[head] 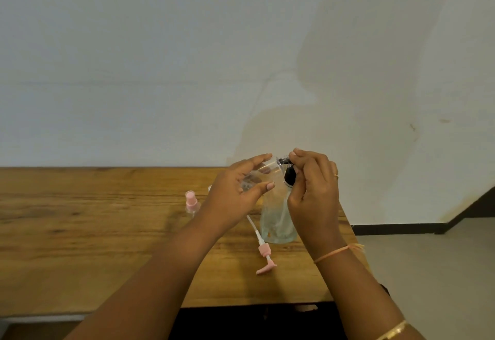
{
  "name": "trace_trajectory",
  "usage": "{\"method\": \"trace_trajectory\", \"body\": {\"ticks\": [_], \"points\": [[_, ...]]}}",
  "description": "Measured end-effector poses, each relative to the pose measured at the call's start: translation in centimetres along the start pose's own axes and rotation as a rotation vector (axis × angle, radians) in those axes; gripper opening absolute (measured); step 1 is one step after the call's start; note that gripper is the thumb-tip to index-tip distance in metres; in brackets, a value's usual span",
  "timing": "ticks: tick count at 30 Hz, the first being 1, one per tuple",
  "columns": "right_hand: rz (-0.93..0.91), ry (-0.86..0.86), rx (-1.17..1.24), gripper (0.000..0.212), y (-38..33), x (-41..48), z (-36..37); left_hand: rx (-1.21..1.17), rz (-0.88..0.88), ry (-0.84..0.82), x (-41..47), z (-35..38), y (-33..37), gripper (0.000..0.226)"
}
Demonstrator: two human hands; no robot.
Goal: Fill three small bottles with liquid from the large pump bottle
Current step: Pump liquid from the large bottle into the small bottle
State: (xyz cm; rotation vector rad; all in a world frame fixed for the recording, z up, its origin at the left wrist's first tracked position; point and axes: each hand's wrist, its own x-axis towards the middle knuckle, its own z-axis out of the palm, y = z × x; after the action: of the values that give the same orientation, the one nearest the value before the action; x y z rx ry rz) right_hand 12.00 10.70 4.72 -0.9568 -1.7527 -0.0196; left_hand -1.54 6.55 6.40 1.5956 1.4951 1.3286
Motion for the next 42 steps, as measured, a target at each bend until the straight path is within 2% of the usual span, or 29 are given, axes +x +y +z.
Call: {"method": "trace_trajectory", "body": {"ticks": [3,12,19,32,42], "points": [[0.017,-0.031,0.005,0.027,0.0,0.1,0.1,-0.008,-0.028,0.012,-0.1,0.2,0.0,0.048],[0.037,0.006,0.0,0.023,-1.1,0.3,-1.3,0.047,0.071,0.035,-0.7,0.1,1.0,0.051],[0.023,0.003,0.02,0.027,-0.1,-0.4,-0.4,-0.026,0.01,-0.033,-0.6,0.1,0.5,0.046],[0.09,-0.052,0.038,0.025,-1.0,1.0,-1.7,0.018,0.049,0.038,-0.4,0.3,0.9,0.043],[0.042,-0.042,-0.025,0.024,-0.6,0.2,-0.6,0.009,0.001,-0.012,-0.2,0.3,0.3,0.041]]}}
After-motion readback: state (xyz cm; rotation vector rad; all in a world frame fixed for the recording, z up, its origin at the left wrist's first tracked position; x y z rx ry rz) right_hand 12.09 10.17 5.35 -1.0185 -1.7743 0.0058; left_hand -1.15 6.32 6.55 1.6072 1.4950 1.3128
